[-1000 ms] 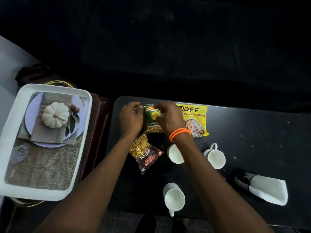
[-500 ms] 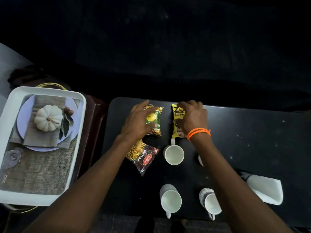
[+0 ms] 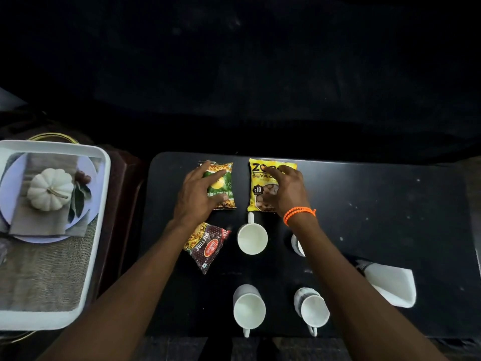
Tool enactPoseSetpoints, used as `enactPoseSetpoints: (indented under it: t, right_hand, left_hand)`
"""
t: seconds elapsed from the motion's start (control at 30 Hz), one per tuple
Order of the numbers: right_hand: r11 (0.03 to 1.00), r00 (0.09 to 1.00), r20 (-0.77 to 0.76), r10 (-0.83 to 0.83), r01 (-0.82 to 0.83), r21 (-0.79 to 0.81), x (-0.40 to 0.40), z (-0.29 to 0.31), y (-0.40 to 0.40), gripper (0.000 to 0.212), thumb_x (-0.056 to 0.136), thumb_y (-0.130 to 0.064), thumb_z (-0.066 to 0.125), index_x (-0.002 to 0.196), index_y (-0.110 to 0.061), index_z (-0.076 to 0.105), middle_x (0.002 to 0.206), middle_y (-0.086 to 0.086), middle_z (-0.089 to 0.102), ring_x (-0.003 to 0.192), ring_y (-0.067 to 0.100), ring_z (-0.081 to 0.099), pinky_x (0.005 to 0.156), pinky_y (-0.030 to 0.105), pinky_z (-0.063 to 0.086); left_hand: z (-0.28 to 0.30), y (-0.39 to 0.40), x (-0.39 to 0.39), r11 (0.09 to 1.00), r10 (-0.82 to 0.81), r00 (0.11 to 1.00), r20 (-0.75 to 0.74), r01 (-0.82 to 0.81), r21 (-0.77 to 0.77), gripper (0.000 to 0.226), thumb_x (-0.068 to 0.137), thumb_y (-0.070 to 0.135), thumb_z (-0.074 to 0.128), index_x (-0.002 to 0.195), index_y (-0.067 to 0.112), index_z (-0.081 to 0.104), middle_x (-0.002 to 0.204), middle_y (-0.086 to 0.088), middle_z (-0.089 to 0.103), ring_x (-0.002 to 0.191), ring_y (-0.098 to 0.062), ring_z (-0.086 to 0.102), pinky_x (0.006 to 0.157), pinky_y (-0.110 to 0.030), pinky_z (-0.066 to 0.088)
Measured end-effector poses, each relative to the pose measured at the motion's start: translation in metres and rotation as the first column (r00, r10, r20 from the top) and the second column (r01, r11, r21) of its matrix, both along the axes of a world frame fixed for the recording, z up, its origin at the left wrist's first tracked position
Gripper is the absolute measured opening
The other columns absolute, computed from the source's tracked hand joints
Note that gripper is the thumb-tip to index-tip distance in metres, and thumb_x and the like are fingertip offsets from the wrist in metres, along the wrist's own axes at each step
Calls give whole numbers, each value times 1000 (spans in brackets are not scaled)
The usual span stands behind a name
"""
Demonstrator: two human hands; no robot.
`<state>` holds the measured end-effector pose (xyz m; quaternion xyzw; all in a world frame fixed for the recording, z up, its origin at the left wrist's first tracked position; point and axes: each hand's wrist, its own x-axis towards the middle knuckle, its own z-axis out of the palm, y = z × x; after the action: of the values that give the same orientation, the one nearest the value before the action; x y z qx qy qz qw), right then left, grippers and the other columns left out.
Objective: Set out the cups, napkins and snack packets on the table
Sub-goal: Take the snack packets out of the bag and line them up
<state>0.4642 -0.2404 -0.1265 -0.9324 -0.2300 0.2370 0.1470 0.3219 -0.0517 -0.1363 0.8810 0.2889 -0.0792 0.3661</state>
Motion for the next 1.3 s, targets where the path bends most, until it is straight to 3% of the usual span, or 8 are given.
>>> enactPoseSetpoints:
  t: [0.37,0.53,0.67,0.77,0.83,1.0,1.1,1.3]
  right_hand:
    - [995,999,35,16,-13,-94,-4,8,0,83,79,-36,86,151,-31,45,157,10,42,147,33,31,111,51,42]
    - [961,998,58,-28,11,276,-47,45,32,70,77,-28,87,140,-18,57,135,14,61,124,34,56,100,42,50]
    - [968,951,-193,242,-222,116,-97,53,72,35,85,-24,79,115,-10,67,110,17,71,104,35,69,87,39,58]
    - [920,872,-331,360,-391,-31,-124,44,88,18,93,-13,68,104,-1,61,109,23,65,114,43,64,94,47,55]
    - [912,864,-338,374,-409,-39,-134,38,91,41,93,-11,66,131,-4,53,123,25,64,117,45,63,95,51,55]
    - [951,902,-356,245,-152,271,-133,46,84,51,82,-16,78,131,-13,62,123,15,70,112,33,66,95,40,56]
    - [877,897,-437,71,153,456,-117,58,71,53,78,-23,86,127,-20,65,99,-4,69,90,15,65,84,32,58]
    - [703,726,-658,-199,574,421,-76,72,36,71,73,-38,91,134,-29,56,109,-9,58,102,16,64,76,34,61]
  left_hand:
    - [7,-1,1,999,-44,999,-2,44,20,77,88,40,79,157,31,45,175,-2,20,162,-32,15,127,-57,20]
    - [20,-14,-47,928,370,913,175,-370,-28,68,96,38,73,157,22,48,171,-12,32,160,-34,22,123,-48,23]
    - [16,-38,-91,632,773,633,-54,-774,-36,64,97,32,72,150,2,52,151,-28,52,142,-44,48,117,-48,39]
    - [18,-53,-101,128,908,258,-329,-921,-369,47,103,39,62,131,1,63,138,-24,65,128,-38,62,110,-51,50]
    - [23,-56,-100,-95,882,178,-437,-841,-533,31,106,39,58,115,11,68,127,-17,71,113,-32,69,99,-53,57]
    - [34,-47,-93,-35,942,171,-290,-807,-590,31,101,19,67,130,10,68,123,-19,74,102,-32,72,92,-50,61]
    - [50,-45,-81,53,952,240,-191,-743,-668,29,98,17,71,127,16,69,113,-8,77,97,-24,75,78,-39,62]
    - [84,-62,-22,302,919,392,37,-642,-704,29,96,9,73,123,15,67,106,1,74,110,-23,73,96,-37,58]
